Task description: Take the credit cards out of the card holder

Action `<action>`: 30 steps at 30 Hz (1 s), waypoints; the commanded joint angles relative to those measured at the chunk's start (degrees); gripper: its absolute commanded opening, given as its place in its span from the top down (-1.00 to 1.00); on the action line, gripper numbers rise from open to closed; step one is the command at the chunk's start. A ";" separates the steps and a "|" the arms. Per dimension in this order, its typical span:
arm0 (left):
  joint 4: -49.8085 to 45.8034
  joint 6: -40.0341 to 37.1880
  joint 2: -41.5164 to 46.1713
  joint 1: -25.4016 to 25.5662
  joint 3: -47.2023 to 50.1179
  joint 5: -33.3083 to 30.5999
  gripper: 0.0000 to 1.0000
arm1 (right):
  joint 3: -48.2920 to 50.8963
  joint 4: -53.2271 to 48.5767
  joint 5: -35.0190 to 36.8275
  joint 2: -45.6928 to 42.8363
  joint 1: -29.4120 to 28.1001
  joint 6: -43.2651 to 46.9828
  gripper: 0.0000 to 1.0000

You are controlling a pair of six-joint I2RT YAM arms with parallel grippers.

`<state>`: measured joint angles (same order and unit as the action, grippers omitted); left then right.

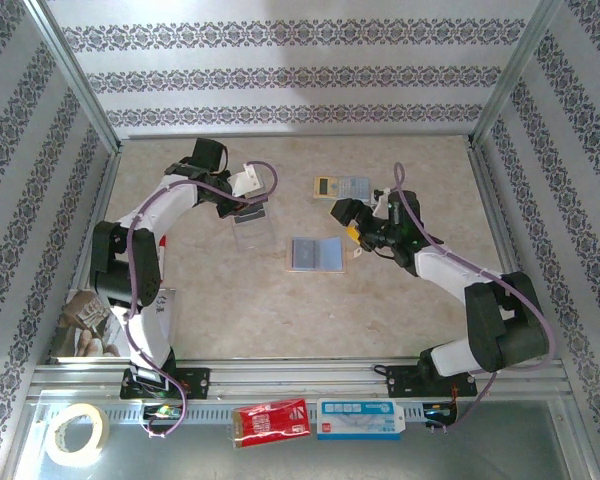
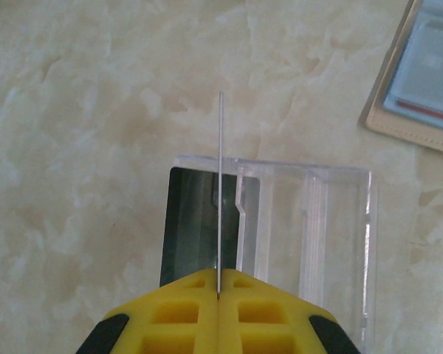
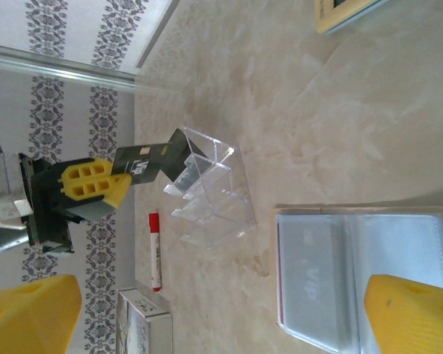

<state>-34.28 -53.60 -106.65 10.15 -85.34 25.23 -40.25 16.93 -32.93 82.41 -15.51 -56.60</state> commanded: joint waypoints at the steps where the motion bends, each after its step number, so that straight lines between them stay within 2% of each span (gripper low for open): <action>1: -3.06 -3.00 -1.07 -1.43 -1.80 1.85 1.00 | -1.51 0.13 1.98 1.08 -0.77 -0.21 -0.96; 15: -4.15 -5.11 -4.92 -2.37 -3.17 0.14 1.00 | -2.68 0.11 1.92 3.68 -0.87 -2.19 -0.96; 17: -3.66 -5.02 -5.07 -2.50 -3.17 -1.08 0.89 | -2.55 0.11 1.89 3.61 -0.85 -2.17 -0.96; 22: 0.45 -1.04 -2.83 -3.20 -2.16 0.68 0.41 | -2.38 0.08 1.90 3.64 -0.91 -2.20 -0.96; 25: 4.72 2.25 -0.08 -3.62 -0.38 2.59 0.31 | -2.38 0.23 1.90 3.88 -0.86 -2.17 -0.96; 30: 11.44 8.92 4.22 -4.01 2.47 4.35 0.25 | -2.20 0.05 1.84 3.91 -1.00 -1.63 -0.96</action>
<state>-28.99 -50.22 -106.50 6.85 -84.20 26.68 -41.63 16.84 -31.68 85.80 -16.01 -58.37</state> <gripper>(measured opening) 0.369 0.980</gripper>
